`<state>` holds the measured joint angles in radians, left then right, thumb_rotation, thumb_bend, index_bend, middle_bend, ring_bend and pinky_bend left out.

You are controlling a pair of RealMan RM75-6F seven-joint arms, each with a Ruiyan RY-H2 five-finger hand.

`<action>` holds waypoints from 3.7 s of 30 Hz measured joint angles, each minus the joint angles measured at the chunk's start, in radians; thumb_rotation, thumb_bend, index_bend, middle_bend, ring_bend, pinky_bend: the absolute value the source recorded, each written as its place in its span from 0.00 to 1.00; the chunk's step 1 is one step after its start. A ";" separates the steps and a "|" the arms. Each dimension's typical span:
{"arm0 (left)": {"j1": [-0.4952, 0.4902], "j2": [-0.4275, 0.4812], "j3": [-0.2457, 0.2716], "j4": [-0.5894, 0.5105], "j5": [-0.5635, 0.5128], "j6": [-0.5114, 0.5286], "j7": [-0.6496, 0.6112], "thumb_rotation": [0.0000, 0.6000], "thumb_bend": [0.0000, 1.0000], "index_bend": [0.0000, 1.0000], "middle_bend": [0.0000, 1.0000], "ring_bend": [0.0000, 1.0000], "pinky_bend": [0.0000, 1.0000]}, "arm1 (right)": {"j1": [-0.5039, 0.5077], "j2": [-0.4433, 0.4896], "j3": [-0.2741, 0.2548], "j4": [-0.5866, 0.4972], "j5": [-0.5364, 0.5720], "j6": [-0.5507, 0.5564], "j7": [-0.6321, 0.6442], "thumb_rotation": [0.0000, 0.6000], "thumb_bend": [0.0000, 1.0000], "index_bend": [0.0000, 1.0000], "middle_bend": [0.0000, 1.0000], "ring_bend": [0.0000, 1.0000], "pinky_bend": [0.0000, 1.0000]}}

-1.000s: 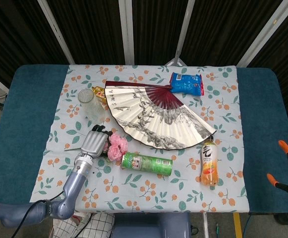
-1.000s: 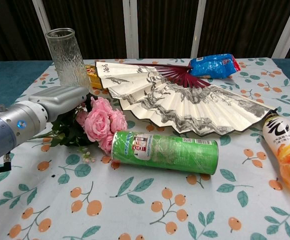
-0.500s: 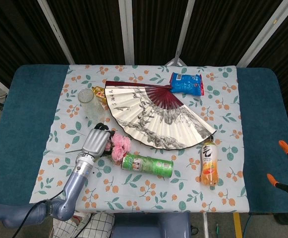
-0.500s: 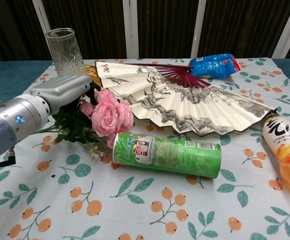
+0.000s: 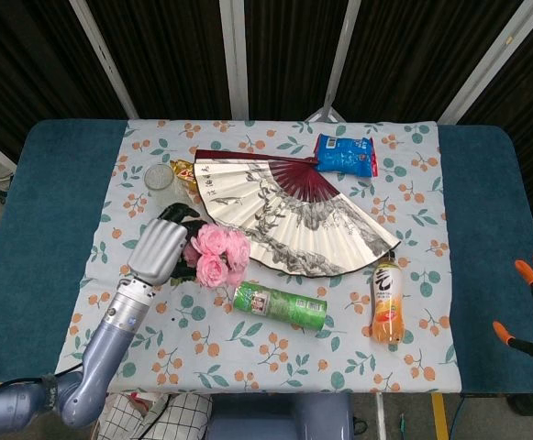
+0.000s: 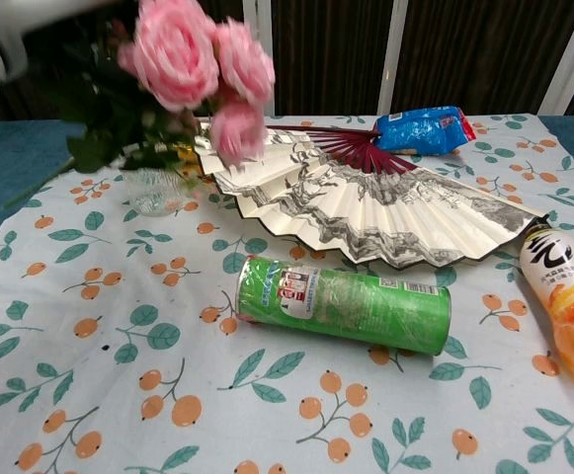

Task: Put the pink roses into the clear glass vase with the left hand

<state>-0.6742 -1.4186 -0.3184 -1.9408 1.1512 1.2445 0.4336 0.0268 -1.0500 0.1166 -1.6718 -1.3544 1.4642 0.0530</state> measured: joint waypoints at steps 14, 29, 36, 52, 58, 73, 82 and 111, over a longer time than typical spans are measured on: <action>-0.063 0.078 -0.258 0.103 0.049 0.072 -0.253 1.00 0.40 0.53 0.59 0.28 0.23 | 0.014 -0.017 0.014 0.030 0.048 -0.038 0.008 1.00 0.24 0.15 0.03 0.07 0.09; -0.184 -0.013 -0.370 0.476 0.029 0.096 -0.511 1.00 0.40 0.53 0.58 0.28 0.25 | 0.021 -0.029 0.032 0.060 0.091 -0.062 0.026 1.00 0.24 0.15 0.03 0.07 0.09; -0.235 -0.114 -0.348 0.659 0.030 0.102 -0.628 1.00 0.40 0.53 0.59 0.28 0.25 | 0.021 -0.034 0.039 0.070 0.111 -0.068 0.023 1.00 0.24 0.15 0.03 0.07 0.09; -0.315 -0.272 -0.274 0.842 0.090 0.137 -0.797 1.00 0.40 0.52 0.59 0.28 0.25 | 0.025 -0.043 0.048 0.080 0.127 -0.077 0.017 1.00 0.24 0.16 0.03 0.07 0.09; -0.316 -0.296 -0.251 0.881 0.099 0.147 -0.813 1.00 0.40 0.52 0.59 0.28 0.25 | 0.023 -0.041 0.051 0.081 0.127 -0.073 0.026 1.00 0.24 0.16 0.03 0.07 0.09; -0.293 -0.332 -0.193 0.980 0.116 0.137 -0.878 1.00 0.39 0.52 0.56 0.28 0.25 | 0.018 -0.043 0.053 0.074 0.121 -0.064 0.033 1.00 0.24 0.16 0.03 0.07 0.09; -0.215 -0.265 -0.121 0.942 0.164 0.157 -0.896 1.00 0.38 0.42 0.44 0.20 0.20 | 0.015 -0.034 0.047 0.061 0.117 -0.065 0.029 1.00 0.24 0.16 0.03 0.07 0.09; 0.014 0.515 0.009 0.004 -0.472 -0.052 -0.058 1.00 0.05 0.00 0.00 0.00 0.00 | 0.012 -0.018 0.037 0.025 0.057 -0.044 0.059 1.00 0.24 0.16 0.03 0.07 0.09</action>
<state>-0.6597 -0.9039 -0.3099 -1.9370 0.6789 1.1926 0.3753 0.0387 -1.0679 0.1532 -1.6469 -1.2974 1.4206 0.1123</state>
